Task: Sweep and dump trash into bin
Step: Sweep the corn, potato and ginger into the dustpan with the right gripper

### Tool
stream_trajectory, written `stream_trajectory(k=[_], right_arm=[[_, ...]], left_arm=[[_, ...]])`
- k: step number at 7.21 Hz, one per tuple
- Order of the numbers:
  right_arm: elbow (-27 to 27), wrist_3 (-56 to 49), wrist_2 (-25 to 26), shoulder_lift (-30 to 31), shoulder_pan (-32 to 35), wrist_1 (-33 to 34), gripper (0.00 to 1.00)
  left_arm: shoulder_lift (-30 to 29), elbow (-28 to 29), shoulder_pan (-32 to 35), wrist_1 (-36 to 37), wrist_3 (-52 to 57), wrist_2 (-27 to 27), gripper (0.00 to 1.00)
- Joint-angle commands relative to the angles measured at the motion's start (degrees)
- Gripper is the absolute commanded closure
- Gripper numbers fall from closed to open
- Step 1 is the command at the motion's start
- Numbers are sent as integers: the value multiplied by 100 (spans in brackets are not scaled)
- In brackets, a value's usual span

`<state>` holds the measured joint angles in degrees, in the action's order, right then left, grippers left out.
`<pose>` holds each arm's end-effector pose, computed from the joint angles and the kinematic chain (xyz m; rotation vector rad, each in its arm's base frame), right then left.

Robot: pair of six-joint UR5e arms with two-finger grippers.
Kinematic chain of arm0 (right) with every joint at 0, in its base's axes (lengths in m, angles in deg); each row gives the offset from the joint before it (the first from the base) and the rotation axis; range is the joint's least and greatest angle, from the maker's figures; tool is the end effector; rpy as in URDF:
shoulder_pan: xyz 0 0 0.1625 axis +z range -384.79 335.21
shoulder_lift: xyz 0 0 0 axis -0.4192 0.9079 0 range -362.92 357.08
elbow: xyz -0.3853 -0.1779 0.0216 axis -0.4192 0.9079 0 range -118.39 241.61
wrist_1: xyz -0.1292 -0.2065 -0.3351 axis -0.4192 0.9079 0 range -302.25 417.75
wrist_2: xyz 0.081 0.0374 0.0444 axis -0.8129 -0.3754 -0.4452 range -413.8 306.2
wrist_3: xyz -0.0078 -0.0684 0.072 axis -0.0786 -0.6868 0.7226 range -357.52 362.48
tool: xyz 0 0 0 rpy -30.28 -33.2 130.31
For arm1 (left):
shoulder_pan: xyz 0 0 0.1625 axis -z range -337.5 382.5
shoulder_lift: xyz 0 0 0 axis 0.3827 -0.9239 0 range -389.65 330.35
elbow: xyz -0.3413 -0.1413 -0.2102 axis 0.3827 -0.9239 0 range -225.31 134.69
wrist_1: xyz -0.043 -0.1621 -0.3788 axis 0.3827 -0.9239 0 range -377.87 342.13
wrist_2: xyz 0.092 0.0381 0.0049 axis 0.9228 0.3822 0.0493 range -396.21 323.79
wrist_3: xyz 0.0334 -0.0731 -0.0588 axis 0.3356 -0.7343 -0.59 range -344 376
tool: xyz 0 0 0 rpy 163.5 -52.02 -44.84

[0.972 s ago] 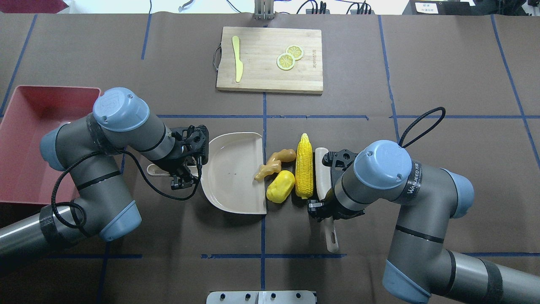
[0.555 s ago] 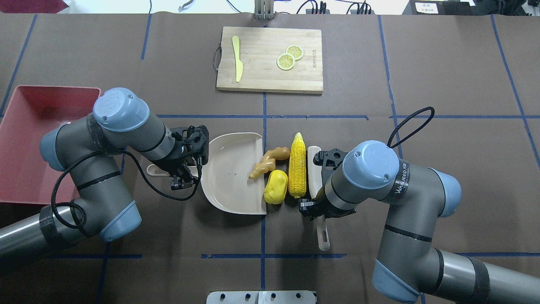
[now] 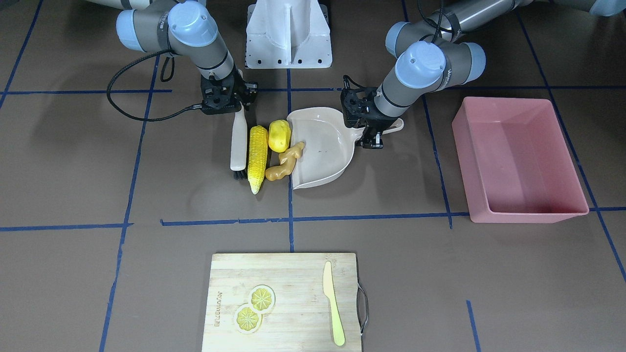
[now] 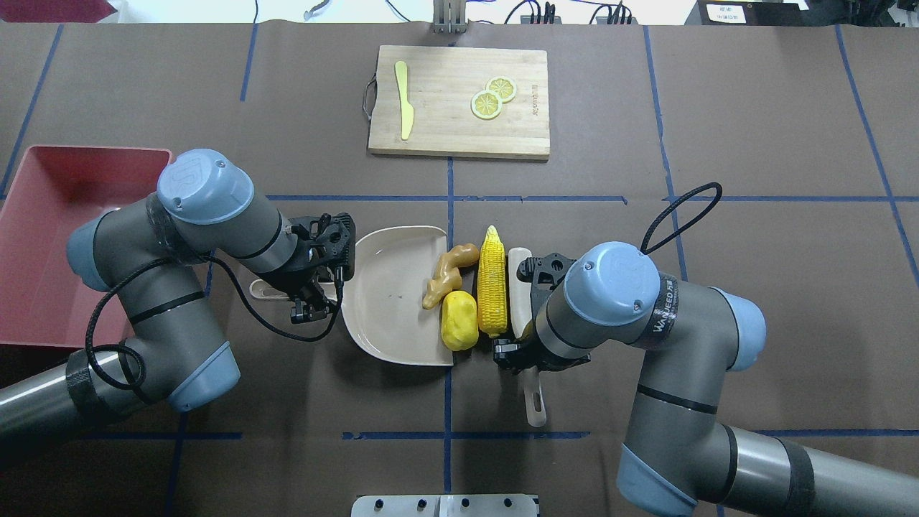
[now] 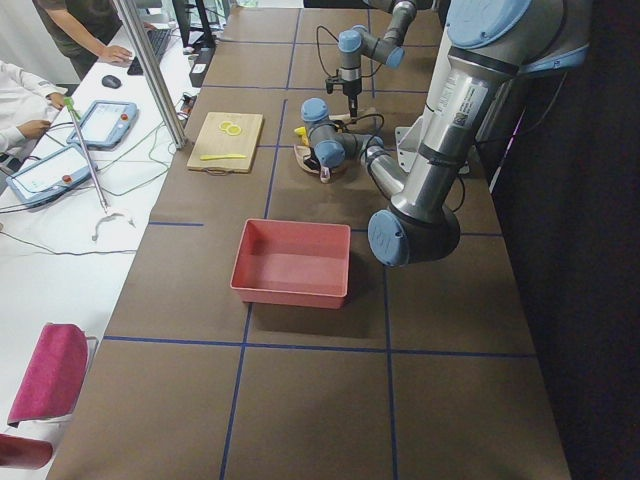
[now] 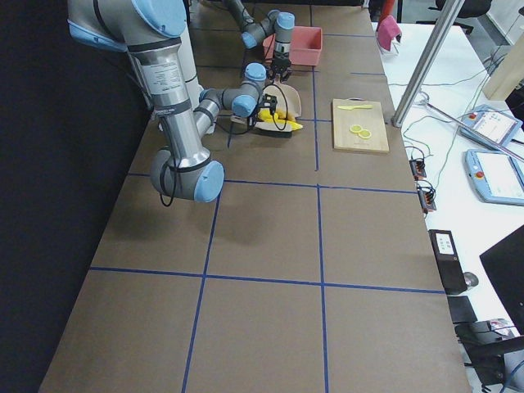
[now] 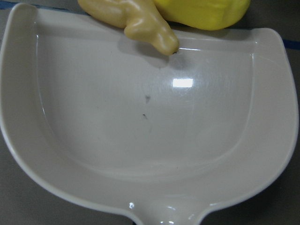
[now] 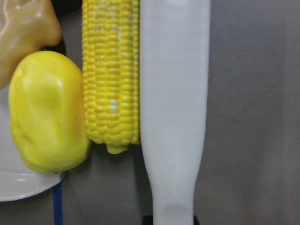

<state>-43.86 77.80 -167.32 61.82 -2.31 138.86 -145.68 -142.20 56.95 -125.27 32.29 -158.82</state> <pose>-0.5305 -0.3207 0.2741 -0.0923 -0.9302 -0.0518 0.4861 -0.4300 0.3081 0.6837 0.8609 1.3865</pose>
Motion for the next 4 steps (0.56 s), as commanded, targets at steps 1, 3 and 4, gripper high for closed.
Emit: stream_trajectory(k=[1, 3, 4], right_arm=[[17, 9, 188, -180, -146, 18, 100], [218, 9, 242, -364, -199, 10, 100], [367, 9, 242, -513, -208, 10, 100]], left_arm=[[19, -23, 0, 9, -3, 0, 100], [28, -41, 9, 9, 6, 0, 100], [28, -50, 9, 0, -3, 0, 100]])
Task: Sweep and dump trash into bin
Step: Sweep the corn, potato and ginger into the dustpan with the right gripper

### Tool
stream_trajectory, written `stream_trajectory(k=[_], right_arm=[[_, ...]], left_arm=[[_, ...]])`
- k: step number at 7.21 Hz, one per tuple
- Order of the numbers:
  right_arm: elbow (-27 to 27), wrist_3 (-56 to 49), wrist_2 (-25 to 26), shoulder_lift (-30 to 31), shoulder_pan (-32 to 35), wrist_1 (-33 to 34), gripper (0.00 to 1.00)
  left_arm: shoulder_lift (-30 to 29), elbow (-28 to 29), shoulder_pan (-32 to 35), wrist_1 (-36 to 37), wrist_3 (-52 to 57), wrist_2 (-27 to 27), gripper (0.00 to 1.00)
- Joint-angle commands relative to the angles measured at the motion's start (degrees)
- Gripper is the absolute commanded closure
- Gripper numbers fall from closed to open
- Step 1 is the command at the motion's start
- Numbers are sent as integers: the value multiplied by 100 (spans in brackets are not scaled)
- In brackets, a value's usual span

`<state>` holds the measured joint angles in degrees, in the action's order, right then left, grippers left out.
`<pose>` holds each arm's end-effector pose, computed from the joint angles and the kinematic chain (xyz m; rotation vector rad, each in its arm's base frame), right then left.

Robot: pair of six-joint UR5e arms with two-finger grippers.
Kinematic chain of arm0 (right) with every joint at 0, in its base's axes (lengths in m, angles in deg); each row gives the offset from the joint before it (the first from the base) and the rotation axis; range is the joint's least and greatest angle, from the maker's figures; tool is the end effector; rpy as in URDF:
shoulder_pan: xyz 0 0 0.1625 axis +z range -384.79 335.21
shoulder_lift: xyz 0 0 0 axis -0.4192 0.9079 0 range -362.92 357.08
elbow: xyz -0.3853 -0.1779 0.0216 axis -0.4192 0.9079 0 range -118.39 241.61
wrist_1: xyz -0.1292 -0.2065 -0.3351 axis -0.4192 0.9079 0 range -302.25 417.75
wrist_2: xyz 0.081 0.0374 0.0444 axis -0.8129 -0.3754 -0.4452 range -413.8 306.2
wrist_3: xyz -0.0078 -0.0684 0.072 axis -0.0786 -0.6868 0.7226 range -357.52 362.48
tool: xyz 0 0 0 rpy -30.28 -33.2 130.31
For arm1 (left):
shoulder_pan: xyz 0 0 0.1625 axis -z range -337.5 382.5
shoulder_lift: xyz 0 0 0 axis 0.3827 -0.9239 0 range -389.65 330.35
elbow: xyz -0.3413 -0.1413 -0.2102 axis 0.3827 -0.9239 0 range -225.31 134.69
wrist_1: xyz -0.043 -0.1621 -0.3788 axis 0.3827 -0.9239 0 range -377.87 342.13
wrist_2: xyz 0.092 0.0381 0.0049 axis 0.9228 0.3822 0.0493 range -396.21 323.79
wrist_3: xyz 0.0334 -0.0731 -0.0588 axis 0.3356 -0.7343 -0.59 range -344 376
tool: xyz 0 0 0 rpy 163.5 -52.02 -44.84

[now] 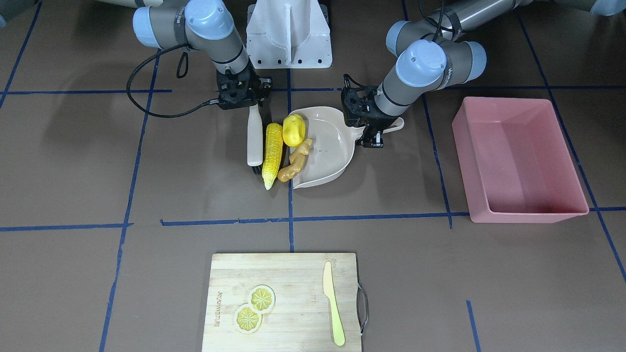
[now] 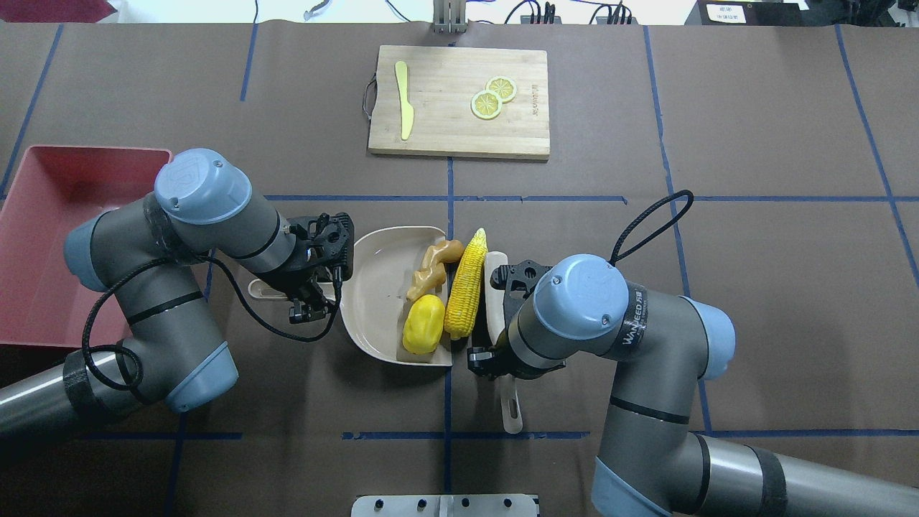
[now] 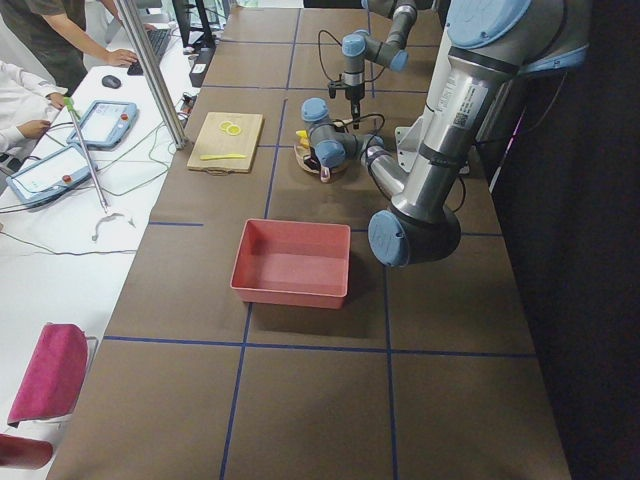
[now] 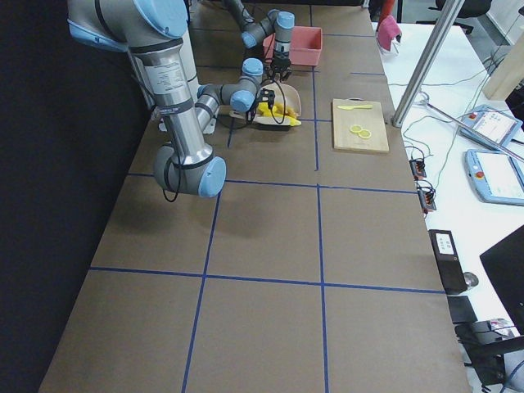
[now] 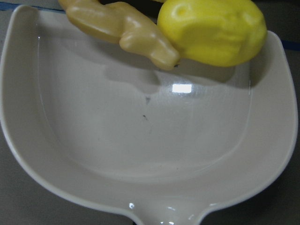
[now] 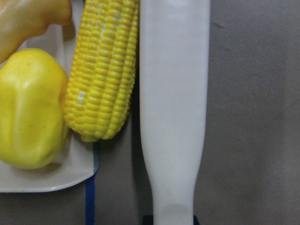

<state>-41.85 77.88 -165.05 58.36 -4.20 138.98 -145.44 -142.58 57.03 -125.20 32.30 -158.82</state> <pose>-0.5554 -0.3124 0.2528 -0.0641 -0.9412 -0.0683 0.4837 -0.4294 0.3079 0.6856 0.8606 1.3855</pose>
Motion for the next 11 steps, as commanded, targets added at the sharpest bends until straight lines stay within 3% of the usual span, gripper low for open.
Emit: stream_trajectory(k=[1, 11], right_arm=[[324, -8, 76, -334, -20, -2, 100], [642, -105, 490, -810, -266, 6, 100]], left_arm=[[4, -11, 1, -7, -4, -9, 100], [4, -11, 10, 2, -4, 0, 100]])
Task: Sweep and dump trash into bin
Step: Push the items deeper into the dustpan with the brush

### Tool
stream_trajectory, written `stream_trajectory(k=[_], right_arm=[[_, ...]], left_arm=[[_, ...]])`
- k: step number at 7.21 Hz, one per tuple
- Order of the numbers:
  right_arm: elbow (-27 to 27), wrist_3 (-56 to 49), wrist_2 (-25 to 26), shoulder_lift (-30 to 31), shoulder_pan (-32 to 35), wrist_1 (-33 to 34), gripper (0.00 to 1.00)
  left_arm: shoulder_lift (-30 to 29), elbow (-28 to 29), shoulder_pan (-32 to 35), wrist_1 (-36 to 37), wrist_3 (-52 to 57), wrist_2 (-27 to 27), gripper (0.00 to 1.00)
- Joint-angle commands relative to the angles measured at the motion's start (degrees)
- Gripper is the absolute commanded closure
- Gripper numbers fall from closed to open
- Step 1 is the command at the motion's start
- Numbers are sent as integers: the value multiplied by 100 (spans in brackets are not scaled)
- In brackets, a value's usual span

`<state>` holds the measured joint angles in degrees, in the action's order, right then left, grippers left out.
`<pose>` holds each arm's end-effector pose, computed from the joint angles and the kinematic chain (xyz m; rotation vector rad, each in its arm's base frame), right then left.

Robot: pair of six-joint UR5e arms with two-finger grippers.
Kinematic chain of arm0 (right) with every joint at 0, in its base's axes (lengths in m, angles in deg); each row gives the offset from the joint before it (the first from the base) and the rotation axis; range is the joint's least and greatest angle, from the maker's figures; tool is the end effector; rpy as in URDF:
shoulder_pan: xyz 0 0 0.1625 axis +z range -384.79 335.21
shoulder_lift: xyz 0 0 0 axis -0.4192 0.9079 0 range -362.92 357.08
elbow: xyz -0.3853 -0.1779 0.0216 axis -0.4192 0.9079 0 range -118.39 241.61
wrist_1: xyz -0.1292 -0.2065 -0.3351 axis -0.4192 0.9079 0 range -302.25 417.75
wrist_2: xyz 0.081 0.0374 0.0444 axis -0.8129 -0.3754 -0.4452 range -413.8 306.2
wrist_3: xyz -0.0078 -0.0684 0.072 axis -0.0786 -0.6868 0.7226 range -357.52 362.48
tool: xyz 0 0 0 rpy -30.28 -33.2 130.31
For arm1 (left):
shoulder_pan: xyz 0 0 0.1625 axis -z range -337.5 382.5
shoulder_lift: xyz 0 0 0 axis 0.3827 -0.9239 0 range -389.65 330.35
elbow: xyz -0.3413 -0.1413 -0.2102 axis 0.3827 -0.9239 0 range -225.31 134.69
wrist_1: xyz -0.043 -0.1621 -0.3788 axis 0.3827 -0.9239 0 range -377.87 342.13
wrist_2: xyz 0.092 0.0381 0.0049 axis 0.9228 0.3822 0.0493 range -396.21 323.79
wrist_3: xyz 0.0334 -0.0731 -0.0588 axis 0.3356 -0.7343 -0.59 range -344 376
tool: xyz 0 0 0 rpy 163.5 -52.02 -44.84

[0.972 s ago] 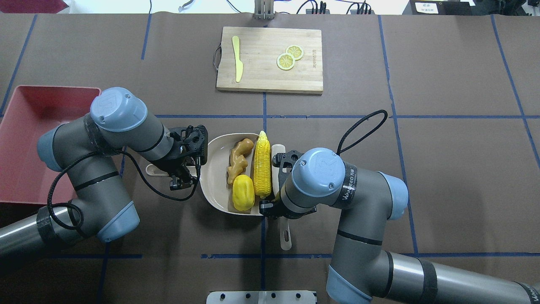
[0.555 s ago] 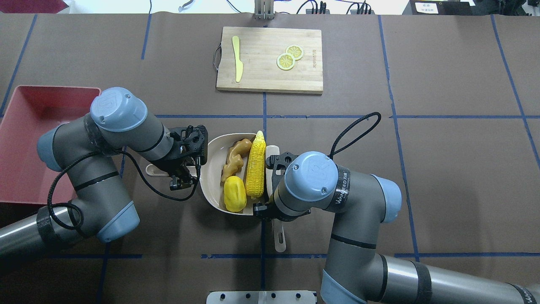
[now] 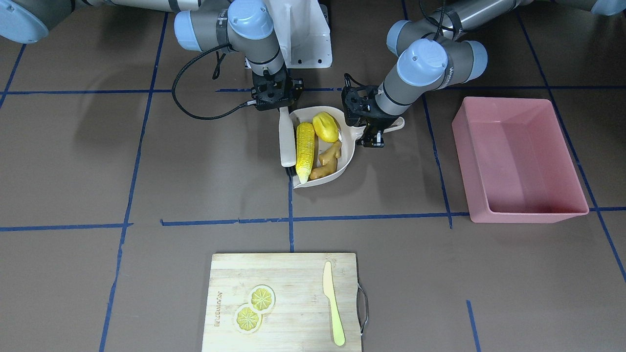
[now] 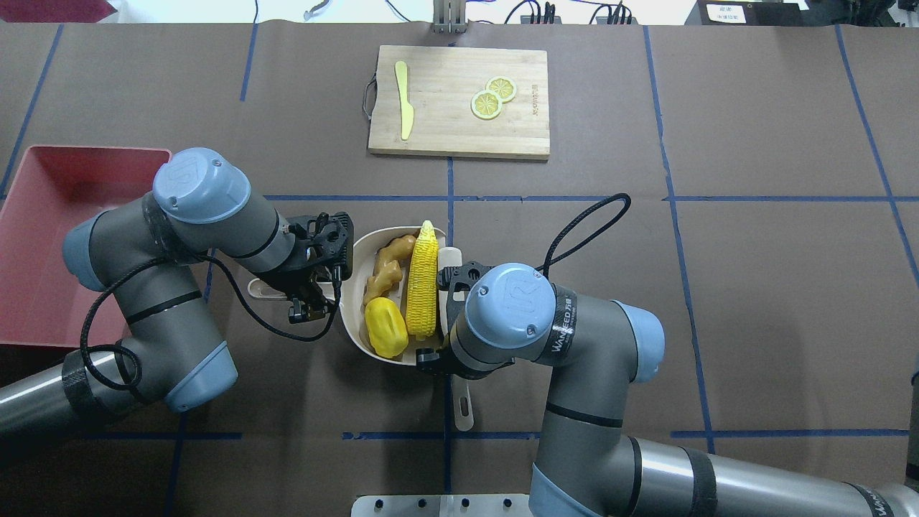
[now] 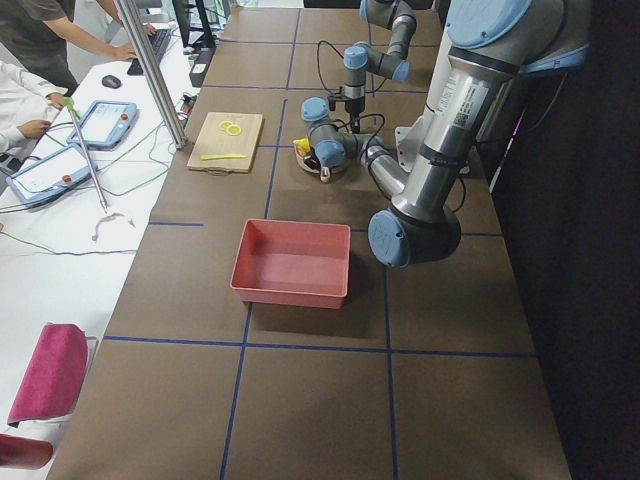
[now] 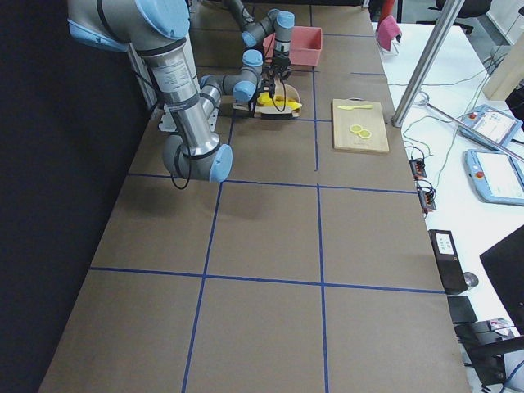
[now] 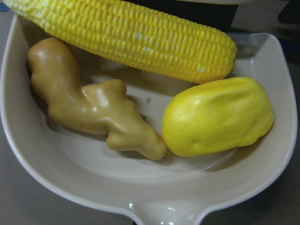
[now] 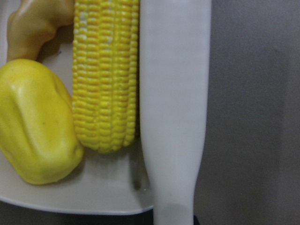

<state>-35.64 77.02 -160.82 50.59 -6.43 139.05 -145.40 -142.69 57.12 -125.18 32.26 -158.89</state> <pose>-0.6054 -0.3106 0.2120 0.0002 -0.9488 -0.0893 0.4826 -0.4298 0.3075 0.6862 0.8615 1.3840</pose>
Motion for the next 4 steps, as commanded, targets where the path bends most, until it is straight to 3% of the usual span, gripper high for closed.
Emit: stream_trajectory(k=[1, 4], right_arm=[[21, -18, 67, -42, -52, 0, 100], [-5, -18, 111, -156, -61, 9, 100]], left_arm=[[0, 0, 1, 0, 0, -2, 100], [0, -9, 1, 18, 0, -2, 100]])
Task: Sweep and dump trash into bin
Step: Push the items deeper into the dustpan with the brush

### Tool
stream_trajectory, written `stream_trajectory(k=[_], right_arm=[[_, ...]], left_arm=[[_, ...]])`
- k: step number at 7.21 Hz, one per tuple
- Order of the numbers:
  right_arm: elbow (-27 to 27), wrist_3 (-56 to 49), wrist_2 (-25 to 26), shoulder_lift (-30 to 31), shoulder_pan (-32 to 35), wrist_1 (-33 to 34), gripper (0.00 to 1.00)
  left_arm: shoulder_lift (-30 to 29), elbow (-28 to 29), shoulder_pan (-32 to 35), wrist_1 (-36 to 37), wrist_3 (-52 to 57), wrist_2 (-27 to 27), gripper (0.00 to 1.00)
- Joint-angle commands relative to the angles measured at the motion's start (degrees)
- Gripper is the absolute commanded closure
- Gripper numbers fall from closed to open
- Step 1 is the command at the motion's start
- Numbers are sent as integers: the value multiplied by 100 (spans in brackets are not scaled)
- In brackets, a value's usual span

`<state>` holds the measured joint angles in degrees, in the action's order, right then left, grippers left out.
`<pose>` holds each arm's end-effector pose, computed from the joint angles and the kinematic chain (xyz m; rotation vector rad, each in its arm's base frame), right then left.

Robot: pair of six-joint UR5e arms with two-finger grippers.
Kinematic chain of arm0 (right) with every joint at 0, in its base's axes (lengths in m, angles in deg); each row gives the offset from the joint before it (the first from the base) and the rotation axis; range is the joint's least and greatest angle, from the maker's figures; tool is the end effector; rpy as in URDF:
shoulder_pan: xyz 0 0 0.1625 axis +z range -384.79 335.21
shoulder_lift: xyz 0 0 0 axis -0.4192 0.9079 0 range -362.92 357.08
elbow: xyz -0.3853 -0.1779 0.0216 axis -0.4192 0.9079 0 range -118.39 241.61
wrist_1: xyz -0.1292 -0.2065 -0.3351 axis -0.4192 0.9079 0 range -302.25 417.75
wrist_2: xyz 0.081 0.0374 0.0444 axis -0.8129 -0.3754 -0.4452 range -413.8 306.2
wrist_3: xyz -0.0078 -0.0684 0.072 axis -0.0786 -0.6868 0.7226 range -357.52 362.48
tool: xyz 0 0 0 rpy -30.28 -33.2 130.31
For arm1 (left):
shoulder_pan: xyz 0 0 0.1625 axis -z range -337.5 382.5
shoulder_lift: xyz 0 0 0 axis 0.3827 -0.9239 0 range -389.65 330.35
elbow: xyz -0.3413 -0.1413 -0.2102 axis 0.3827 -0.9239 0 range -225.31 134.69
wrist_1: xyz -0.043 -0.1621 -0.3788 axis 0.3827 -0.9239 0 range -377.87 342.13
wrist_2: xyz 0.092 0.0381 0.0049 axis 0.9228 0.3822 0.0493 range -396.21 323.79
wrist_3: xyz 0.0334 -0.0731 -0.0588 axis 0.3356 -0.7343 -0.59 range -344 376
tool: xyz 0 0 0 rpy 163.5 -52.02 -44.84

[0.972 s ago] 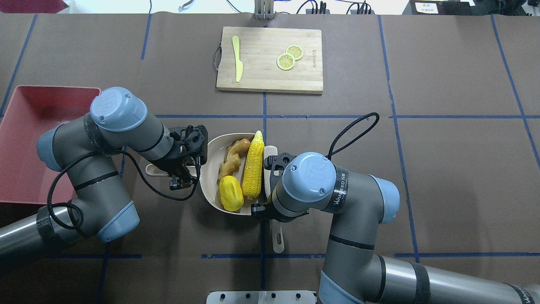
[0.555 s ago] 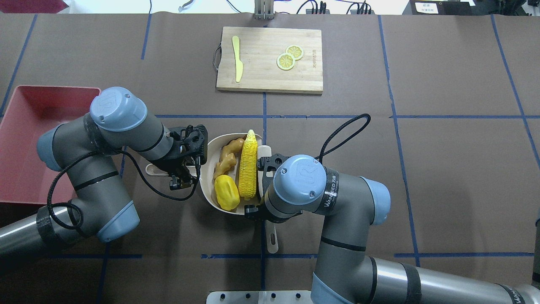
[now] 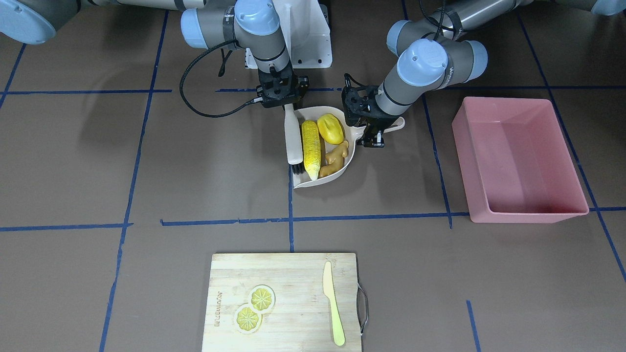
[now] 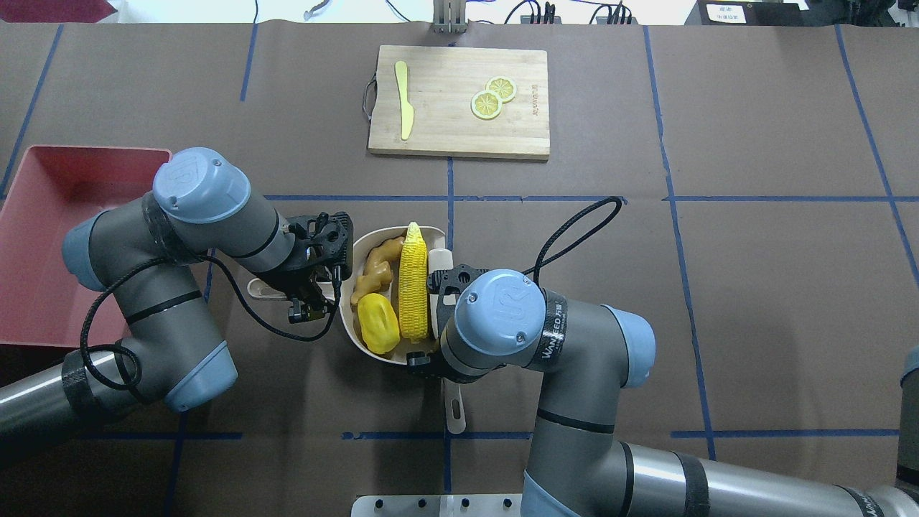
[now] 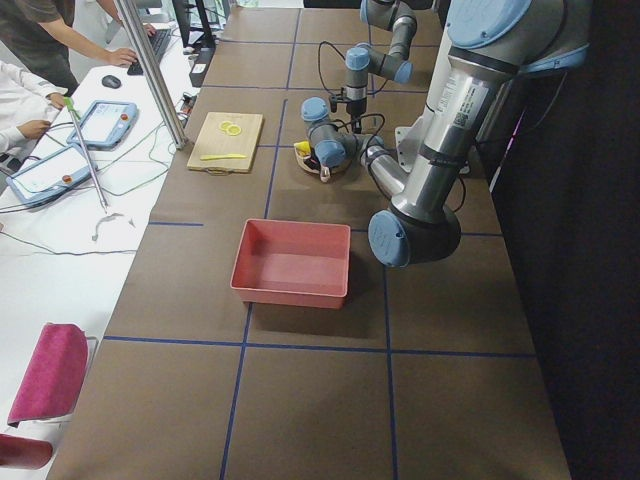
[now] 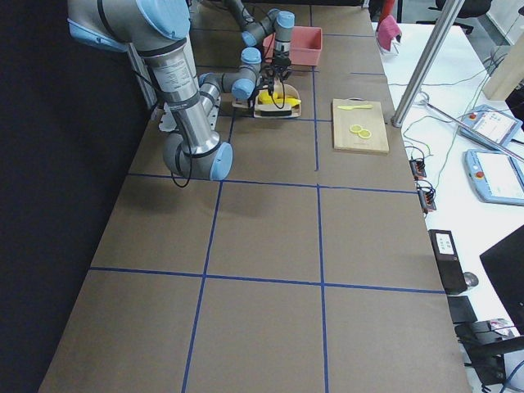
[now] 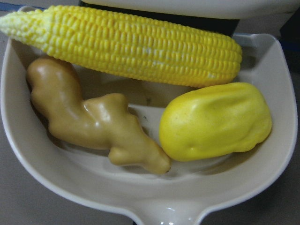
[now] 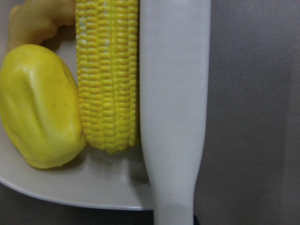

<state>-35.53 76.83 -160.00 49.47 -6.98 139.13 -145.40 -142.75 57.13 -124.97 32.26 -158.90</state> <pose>-0.6096 -0.3066 0.2000 0.0154 -0.9609 -0.0970 0.4824 -0.4298 0.3074 0.6835 0.8608 1.3836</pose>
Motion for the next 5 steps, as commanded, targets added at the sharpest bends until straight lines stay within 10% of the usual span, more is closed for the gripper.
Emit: stream_trajectory(k=[1, 5], right_arm=[[-16, 0, 29, -71, -14, 10, 100], [-25, 8, 55, 8, -32, 45, 100]], left_arm=[[0, -3, 0, -3, 0, 0, 100], [9, -12, 9, -64, -61, 0, 99]])
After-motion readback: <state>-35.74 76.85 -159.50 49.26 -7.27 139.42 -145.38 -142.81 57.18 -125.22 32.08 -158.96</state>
